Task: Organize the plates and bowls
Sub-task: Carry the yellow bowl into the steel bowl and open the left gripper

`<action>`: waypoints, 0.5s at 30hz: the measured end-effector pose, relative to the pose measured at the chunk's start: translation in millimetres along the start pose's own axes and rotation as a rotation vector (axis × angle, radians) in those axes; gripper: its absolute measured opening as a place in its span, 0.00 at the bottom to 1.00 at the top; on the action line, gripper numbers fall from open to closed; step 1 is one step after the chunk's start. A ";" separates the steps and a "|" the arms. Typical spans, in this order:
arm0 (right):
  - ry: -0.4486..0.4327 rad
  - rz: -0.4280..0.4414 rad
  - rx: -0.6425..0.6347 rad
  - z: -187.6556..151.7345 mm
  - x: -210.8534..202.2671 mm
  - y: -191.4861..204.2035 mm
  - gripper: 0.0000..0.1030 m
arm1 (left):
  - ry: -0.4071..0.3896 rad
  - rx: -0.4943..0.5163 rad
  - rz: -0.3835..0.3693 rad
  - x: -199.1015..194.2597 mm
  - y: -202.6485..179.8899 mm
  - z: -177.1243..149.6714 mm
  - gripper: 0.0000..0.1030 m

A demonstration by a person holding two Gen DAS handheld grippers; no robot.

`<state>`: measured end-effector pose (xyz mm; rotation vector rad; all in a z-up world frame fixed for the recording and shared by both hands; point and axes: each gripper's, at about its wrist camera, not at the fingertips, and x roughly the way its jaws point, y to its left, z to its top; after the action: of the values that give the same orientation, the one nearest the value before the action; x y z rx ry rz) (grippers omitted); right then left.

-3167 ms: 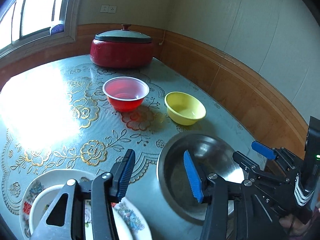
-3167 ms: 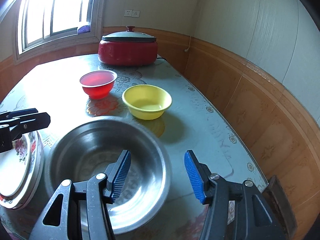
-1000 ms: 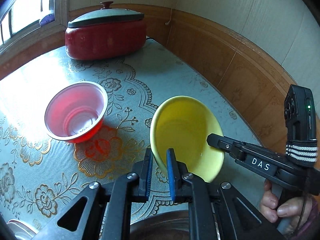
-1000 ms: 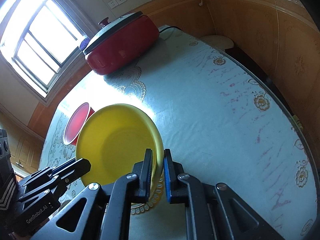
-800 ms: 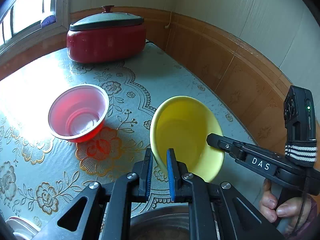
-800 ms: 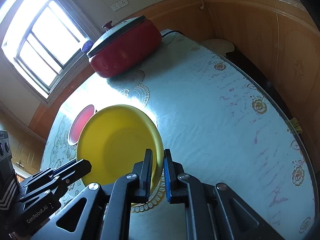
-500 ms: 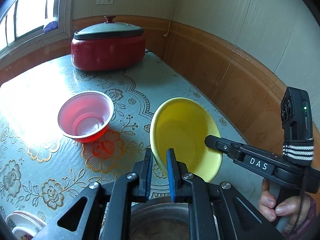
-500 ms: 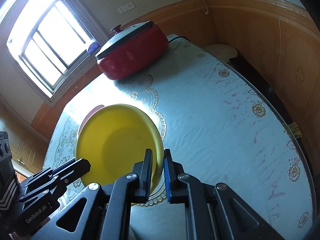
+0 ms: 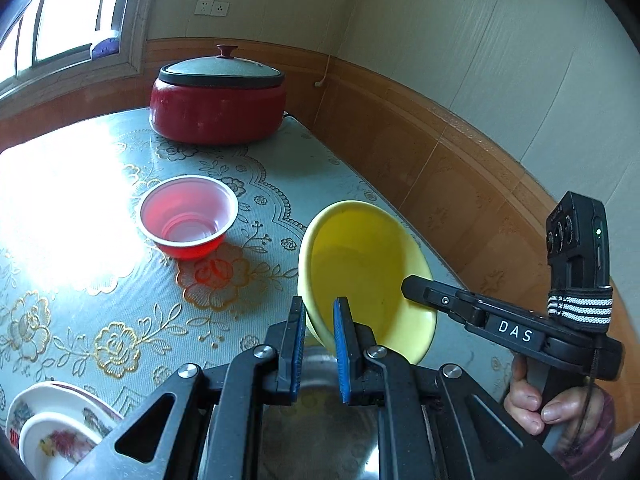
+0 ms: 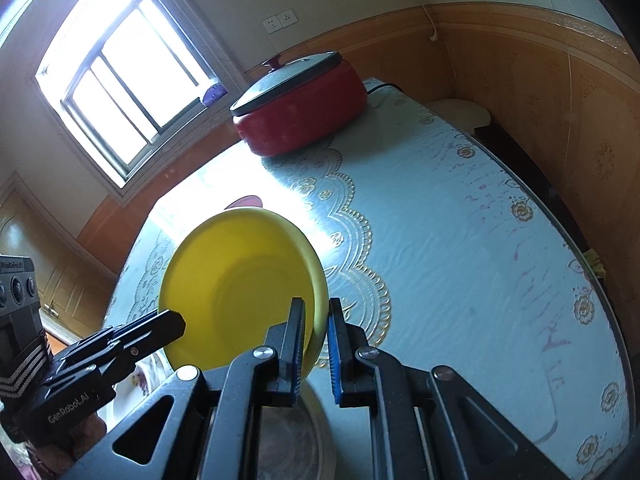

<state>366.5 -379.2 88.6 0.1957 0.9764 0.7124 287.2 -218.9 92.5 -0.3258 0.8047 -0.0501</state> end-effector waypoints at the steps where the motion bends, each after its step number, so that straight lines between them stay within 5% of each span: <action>1: 0.000 0.009 -0.007 -2.8 -2.7 3.8 0.09 | -0.001 -0.004 -0.008 -4.9 2.7 -2.2 0.13; 15: 0.141 0.027 -0.065 -62.0 -5.6 32.5 0.11 | 0.105 -0.006 -0.059 -33.8 26.6 -57.8 0.13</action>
<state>299.2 -367.7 72.4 0.1027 1.0851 0.7903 220.4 -203.5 70.7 -0.3546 0.8993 -0.1207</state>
